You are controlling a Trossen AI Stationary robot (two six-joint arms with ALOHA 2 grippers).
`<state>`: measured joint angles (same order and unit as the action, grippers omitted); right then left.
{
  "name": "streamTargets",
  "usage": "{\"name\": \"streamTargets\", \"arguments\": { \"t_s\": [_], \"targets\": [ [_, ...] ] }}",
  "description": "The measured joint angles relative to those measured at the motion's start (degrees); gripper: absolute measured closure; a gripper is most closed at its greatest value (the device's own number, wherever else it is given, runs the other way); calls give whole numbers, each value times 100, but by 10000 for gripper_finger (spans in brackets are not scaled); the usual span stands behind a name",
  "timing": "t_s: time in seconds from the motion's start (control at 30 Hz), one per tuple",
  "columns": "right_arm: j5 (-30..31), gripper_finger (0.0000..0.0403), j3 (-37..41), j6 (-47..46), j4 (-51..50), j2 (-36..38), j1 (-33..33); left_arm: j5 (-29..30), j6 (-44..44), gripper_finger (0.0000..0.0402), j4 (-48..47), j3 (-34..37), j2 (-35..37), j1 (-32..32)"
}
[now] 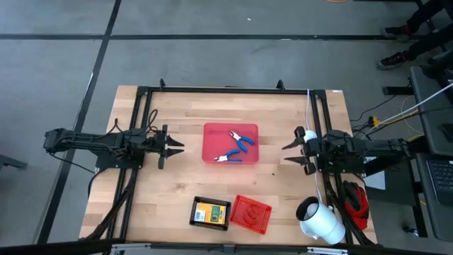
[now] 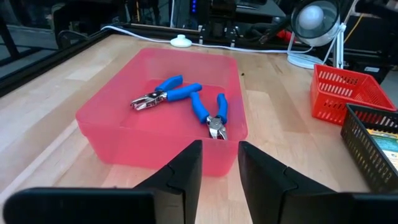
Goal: Pick & Place School Supplies
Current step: Return to Home Position
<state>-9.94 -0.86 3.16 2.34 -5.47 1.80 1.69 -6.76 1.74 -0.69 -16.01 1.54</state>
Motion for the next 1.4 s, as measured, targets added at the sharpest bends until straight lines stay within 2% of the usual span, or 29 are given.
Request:
{"name": "streamTargets", "arguments": {
  "t_s": [0.13,0.2,0.4,0.6,1.4],
  "targets": [
    [917,209,0,-533,-157,196,0,2,0,303,0,0,0,0],
    [1102,209,0,-710,-171,180,-13,4,0,303,-2,0,0,0],
    [1057,209,0,-826,-170,166,33,7,0,300,0,0,0,0],
    [1058,209,0,-272,-165,187,62,7,0,303,0,1,0,0],
    [1056,209,0,-266,-163,181,70,4,0,302,0,2,0,1]
  ]
}}
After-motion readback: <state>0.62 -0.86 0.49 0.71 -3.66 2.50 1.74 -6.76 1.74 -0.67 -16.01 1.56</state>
